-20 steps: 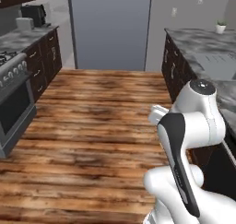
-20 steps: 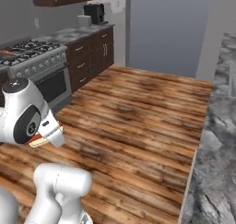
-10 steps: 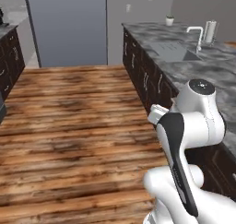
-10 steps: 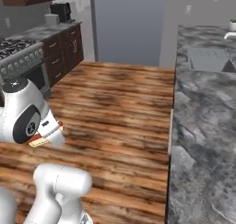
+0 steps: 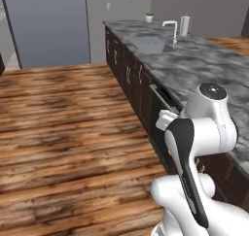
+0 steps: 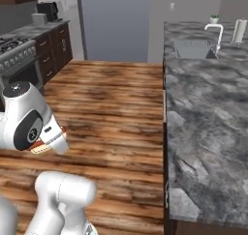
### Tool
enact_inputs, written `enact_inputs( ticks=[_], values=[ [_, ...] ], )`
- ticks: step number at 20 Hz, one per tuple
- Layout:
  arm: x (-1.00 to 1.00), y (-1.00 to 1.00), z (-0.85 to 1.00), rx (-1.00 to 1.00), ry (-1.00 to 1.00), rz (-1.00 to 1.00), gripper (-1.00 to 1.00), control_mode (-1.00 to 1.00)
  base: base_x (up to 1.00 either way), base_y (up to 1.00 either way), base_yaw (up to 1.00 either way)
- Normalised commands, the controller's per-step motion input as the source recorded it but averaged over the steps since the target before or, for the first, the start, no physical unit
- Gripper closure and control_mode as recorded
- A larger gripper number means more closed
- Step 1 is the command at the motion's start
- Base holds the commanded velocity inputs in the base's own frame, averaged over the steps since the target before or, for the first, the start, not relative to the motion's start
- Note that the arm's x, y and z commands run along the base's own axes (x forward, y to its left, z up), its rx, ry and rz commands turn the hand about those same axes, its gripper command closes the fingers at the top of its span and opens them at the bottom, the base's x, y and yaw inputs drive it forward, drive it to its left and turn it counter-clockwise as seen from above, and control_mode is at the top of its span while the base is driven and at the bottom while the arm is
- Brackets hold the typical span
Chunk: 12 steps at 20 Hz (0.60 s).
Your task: Place the cold items (squash and kiwi) from the fridge in one tupperware on the dining counter. Place the warm items (kebab skewer and hot dog) in the stove area in another tupperware.
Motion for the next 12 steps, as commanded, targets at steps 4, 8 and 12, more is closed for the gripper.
enact_inputs(
  ticks=[4,8,12],
  values=[
    [0.00,0.00,0.00,0.00,0.00,0.00,1.00,1.00,-1.00,-0.28,-0.23],
    [0.00,0.00,0.00,0.00,0.00,0.00,1.00,1.00,-0.97,-0.50,-0.19],
    [0.00,0.00,0.00,0.00,0.00,0.00,1.00,1.00,-0.14,-1.00,0.00]
  ],
)
